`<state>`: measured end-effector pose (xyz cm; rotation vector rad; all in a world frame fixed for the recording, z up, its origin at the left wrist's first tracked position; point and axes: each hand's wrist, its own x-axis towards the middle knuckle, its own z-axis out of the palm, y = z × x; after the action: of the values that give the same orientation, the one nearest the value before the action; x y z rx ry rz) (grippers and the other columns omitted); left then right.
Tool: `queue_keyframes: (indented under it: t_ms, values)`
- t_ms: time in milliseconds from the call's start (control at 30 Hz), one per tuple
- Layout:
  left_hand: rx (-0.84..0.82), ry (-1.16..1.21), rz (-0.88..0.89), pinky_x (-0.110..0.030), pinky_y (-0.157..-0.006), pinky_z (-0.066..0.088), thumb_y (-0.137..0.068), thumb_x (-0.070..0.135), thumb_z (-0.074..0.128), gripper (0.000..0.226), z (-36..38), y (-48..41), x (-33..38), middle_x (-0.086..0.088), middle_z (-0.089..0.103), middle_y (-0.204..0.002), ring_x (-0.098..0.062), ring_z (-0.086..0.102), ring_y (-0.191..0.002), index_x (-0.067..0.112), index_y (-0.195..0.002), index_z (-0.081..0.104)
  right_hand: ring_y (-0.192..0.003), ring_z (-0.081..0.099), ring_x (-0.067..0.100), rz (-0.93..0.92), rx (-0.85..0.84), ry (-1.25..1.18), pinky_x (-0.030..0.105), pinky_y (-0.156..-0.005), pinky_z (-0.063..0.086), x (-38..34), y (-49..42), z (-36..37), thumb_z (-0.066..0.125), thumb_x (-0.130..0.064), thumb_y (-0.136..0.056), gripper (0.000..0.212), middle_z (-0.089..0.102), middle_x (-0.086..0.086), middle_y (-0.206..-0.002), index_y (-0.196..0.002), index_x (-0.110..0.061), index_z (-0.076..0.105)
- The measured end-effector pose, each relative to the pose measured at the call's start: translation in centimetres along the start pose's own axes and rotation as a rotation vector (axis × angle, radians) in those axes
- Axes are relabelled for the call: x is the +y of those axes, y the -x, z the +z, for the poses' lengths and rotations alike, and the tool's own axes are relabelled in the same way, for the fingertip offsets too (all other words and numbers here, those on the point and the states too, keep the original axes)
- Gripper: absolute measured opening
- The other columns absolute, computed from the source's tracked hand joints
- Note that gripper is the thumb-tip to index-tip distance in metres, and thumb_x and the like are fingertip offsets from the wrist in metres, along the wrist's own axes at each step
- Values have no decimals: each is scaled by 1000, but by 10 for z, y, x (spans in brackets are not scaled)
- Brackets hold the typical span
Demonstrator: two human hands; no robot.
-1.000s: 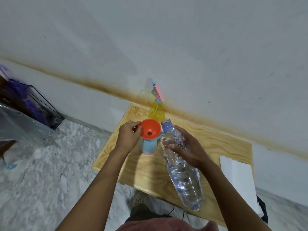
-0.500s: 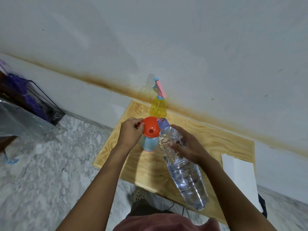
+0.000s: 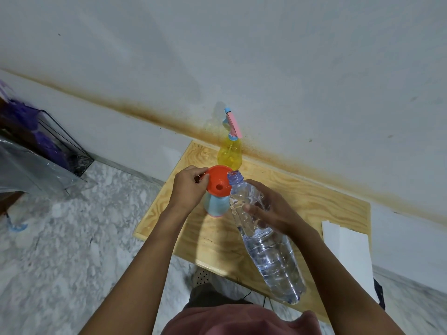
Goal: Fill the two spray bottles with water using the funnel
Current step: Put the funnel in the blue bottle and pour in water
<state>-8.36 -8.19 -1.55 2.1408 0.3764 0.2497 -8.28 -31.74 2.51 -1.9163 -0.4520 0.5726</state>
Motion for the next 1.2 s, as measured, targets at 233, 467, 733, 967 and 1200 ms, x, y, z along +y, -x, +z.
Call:
queue_keyframes:
  t_ms: [233, 467, 733, 967, 1200]
  values:
    - [-10, 4, -17, -3, -70, 42, -92, 10, 65, 25, -2, 0, 2, 0, 67, -95, -12, 63, -81, 5, -116, 72, -59, 65, -7, 12, -21, 11, 15, -53, 50, -4, 0, 0, 68, -26, -90, 56, 69, -25, -69, -134, -43, 39]
    - [-14, -2, -26, -8, -73, 44, -92, 9, 65, 26, -2, 0, 2, -2, 68, -97, -14, 64, -84, 5, -116, 72, -56, 64, -6, 32, -41, 25, 14, -54, 49, -6, -1, -1, 67, -30, -90, 55, 69, -28, -69, -135, -41, 37]
    - [-12, 13, -28, -7, -72, 44, -92, 9, 64, 25, -2, 1, 4, -7, 69, -100, -15, 64, -86, 5, -116, 72, -52, 65, 3, 30, -51, 11, 21, -52, 50, -4, -3, -3, 67, -39, -86, 61, 73, -12, -69, -141, -35, 41]
    - [-9, 9, -26, 2, -67, 41, -92, 9, 64, 26, -2, 0, 3, -4, 68, -98, -13, 63, -84, 5, -116, 72, -50, 65, 5, 21, -65, 51, 23, -54, 55, -5, -4, -3, 66, -37, -89, 61, 72, -7, -64, -143, -33, 39]
    - [-11, -6, -25, -1, -68, 40, -92, 10, 64, 26, -2, 0, 1, -6, 69, -100, -14, 64, -85, 6, -117, 72, -49, 61, -4, 10, -87, 84, 14, -55, 51, -12, -4, -4, 63, -27, -94, 47, 69, -24, -62, -130, -42, 37]
